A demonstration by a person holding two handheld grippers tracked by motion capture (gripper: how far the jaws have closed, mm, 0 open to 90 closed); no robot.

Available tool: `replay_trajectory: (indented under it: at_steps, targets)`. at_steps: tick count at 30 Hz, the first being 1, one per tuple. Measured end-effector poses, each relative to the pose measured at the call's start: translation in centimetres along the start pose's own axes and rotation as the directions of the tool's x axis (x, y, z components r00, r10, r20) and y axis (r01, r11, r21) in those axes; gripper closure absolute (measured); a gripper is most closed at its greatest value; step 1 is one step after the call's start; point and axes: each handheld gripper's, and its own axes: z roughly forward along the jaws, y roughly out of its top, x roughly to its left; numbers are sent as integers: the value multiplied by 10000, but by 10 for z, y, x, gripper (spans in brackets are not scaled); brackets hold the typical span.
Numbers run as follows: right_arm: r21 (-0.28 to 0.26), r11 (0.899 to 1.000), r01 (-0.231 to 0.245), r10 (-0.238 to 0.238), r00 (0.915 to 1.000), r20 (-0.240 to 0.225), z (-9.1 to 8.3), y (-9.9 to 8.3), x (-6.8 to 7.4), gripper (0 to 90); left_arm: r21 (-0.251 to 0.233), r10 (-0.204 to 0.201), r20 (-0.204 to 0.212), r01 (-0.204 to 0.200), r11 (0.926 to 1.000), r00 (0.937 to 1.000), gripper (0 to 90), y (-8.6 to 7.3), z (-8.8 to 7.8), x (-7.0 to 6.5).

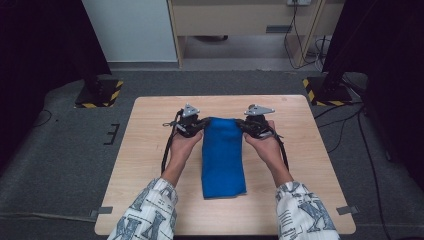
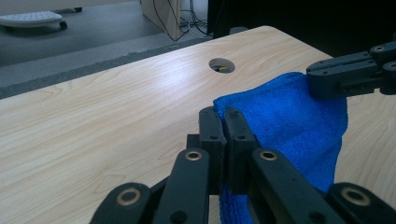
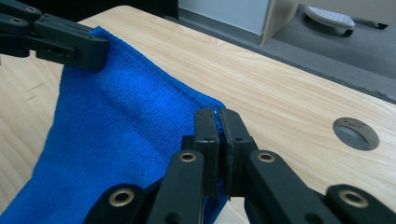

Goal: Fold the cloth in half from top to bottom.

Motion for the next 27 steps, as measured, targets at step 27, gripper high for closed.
replay_trajectory:
  at_steps: [27]
  targets:
    - [27, 9977, 681, -680, 9968, -426, -21, -27, 21, 869, -70, -57, 554, 61, 10000, 9984, 871, -23, -22, -16]
